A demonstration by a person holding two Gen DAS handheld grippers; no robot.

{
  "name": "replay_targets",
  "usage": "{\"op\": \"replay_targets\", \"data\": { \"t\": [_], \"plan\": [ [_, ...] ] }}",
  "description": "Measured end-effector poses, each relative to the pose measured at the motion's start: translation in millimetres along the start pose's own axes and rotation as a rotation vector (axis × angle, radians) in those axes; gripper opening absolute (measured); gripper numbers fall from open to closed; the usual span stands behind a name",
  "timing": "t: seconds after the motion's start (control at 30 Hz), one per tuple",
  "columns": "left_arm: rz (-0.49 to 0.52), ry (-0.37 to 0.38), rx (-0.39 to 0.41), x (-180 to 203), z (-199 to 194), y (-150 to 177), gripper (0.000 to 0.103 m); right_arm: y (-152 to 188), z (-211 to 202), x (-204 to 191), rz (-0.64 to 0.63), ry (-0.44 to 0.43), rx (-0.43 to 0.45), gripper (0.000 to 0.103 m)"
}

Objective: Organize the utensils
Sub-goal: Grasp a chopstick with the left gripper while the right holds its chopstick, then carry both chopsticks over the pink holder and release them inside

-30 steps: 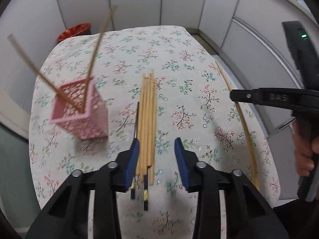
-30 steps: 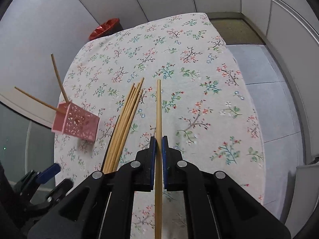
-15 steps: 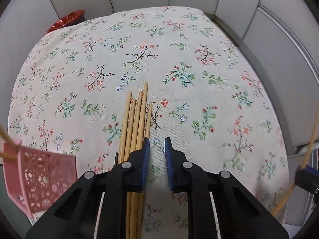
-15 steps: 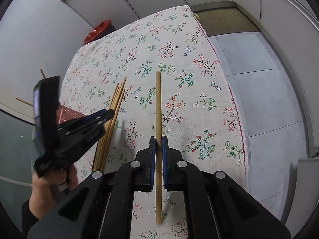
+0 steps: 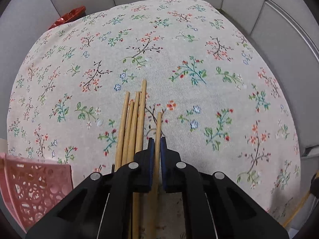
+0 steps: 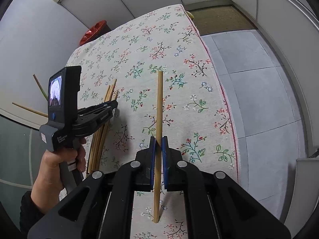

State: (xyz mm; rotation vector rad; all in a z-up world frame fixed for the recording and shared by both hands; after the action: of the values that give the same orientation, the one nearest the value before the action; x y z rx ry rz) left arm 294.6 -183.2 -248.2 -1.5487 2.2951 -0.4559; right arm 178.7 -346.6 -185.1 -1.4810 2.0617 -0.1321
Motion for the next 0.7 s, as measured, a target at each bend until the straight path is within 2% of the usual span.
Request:
{"op": "replay_targets", "data": {
  "t": [0.1, 0.23, 0.43, 0.57, 0.7],
  "plan": [
    [-0.006, 0.021, 0.01, 2, -14, 11, 0.006, 1, -2, -3, -0.008, 0.016, 0.009, 0.006],
    [-0.006, 0.049, 0.063, 0, -50, 24, 0.006, 4, -10, -16, -0.041, 0.027, 0.035, 0.005],
    [0.005, 0.071, 0.217, -11, -122, 55, 0.005, 11, -32, -47, -0.112, 0.01, 0.092, 0.005],
    [0.011, 0.058, 0.314, -18, -164, 77, 0.005, 17, -45, -69, -0.159, 0.007, 0.13, 0.005],
    [-0.011, 0.086, 0.391, -30, -201, 81, 0.005, 26, -60, -95, -0.23, 0.009, 0.176, 0.005]
  ]
}}
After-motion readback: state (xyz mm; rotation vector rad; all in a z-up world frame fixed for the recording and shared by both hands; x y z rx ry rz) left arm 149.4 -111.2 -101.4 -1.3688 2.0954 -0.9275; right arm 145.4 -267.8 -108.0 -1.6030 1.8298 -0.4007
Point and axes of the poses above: each gripper's, at about its wrist camera, not at the fingertips, and z roughly the way its jaws point, x to its right, y to its underside, the point moved 2 cm from there along z, roughly the way its jaws point, and after that the axes turned 7 degrees about x, right-handed, at the moved point
